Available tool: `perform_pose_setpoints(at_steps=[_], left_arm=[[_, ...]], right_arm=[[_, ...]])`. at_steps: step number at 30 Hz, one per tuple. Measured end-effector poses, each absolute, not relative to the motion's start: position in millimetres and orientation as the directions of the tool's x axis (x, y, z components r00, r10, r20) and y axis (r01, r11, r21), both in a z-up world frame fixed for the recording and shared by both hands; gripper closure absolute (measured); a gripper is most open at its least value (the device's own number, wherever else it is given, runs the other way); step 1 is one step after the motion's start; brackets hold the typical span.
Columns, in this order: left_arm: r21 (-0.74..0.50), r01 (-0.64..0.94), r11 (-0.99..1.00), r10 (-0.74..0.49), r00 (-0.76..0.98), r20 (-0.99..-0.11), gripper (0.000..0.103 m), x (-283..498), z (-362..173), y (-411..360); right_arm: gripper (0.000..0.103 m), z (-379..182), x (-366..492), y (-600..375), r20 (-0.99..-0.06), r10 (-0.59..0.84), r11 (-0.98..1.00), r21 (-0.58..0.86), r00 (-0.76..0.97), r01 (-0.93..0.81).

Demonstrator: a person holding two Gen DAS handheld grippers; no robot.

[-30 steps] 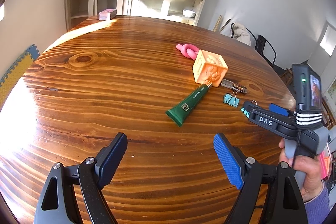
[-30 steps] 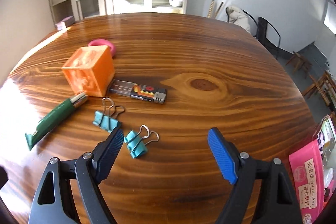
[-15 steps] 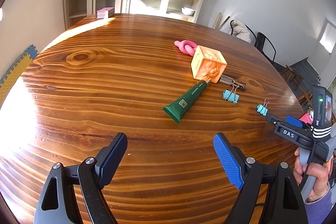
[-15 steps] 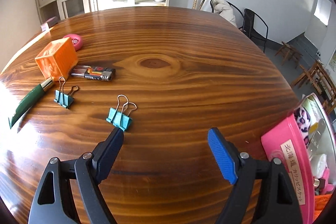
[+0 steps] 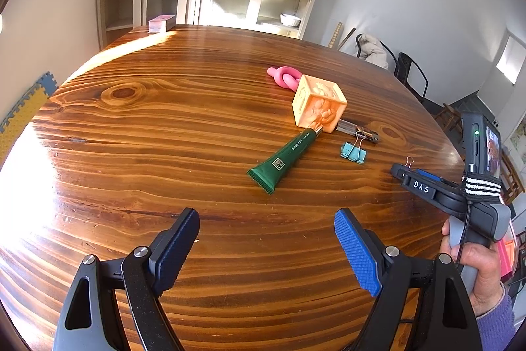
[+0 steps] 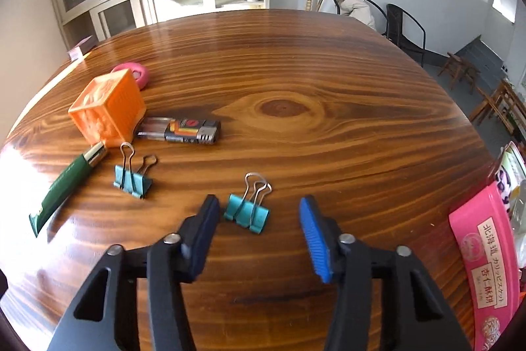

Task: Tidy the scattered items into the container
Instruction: 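Move the right tool to a teal binder clip and grasp it, then grasp the green tube with the left tool while the right tool holds the clip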

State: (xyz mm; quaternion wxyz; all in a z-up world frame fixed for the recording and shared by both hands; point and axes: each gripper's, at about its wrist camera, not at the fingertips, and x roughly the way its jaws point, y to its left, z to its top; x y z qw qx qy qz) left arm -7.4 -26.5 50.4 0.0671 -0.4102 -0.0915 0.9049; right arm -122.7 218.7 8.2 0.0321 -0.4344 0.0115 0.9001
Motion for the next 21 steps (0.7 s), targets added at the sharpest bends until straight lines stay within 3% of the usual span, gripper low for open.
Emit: perform_pose_setpoints(at_steps=[3, 12, 21], left_arm=[[-0.219, -0.045, -0.975, 0.195, -0.652, -0.733, 0.017, -8, 49, -26], [-0.199, -0.057, -0.978, 0.189, -0.640, -0.745, 0.017, -9, 43, -19], [-0.173, -0.071, -0.982, 0.177, -0.653, -0.736, 0.017, -10, 42, -15]], right_arm=[[0.073, 9, -119, 225, -0.781, 0.039, -0.998, -0.001, -0.624, -0.061], [0.074, 12, -97, 260, -0.768, -0.079, -0.994, 0.107, -0.636, -0.005], [0.074, 33, -70, 258, -0.705, -0.108, -0.993, 0.114, -0.701, 0.039]])
